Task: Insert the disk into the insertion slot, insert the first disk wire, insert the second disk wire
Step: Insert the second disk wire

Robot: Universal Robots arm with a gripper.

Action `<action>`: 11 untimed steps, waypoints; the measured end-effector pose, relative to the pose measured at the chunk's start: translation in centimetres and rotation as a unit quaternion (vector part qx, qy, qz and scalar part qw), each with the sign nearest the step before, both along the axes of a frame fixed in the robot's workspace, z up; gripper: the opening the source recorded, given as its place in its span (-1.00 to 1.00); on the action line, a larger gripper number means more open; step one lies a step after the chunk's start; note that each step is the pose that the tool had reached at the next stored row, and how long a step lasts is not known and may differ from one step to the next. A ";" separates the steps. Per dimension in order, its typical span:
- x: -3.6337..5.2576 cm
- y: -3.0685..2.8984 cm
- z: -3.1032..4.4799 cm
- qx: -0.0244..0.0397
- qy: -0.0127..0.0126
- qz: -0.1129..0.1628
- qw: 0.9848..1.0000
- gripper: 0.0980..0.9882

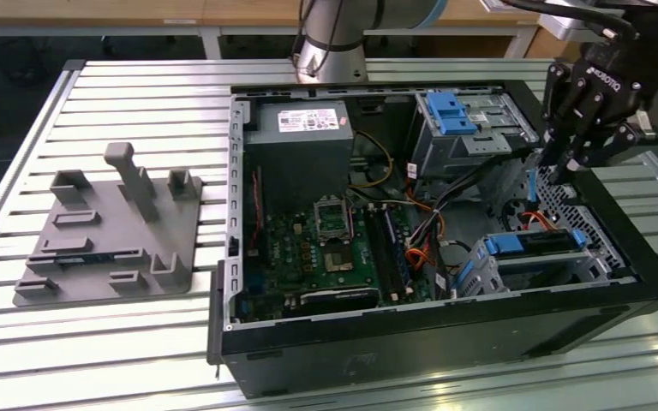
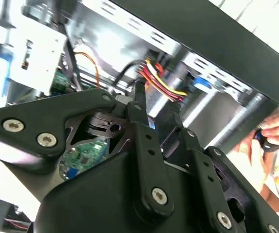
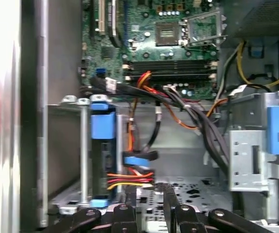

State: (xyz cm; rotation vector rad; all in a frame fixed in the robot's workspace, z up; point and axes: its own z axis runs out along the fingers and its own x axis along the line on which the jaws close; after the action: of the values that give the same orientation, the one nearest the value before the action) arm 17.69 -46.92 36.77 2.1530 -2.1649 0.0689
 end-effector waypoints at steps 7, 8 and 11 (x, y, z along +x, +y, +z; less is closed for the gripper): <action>-0.79 1.02 -0.32 -0.045 0.005 0.000 0.999 -0.42; -0.86 1.06 -0.33 -0.054 0.007 0.000 0.999 -0.42; -1.26 1.18 -0.34 -0.081 0.009 0.000 0.997 -0.42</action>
State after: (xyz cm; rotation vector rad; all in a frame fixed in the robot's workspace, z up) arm 16.43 -45.74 36.44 2.0572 -2.0721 0.2167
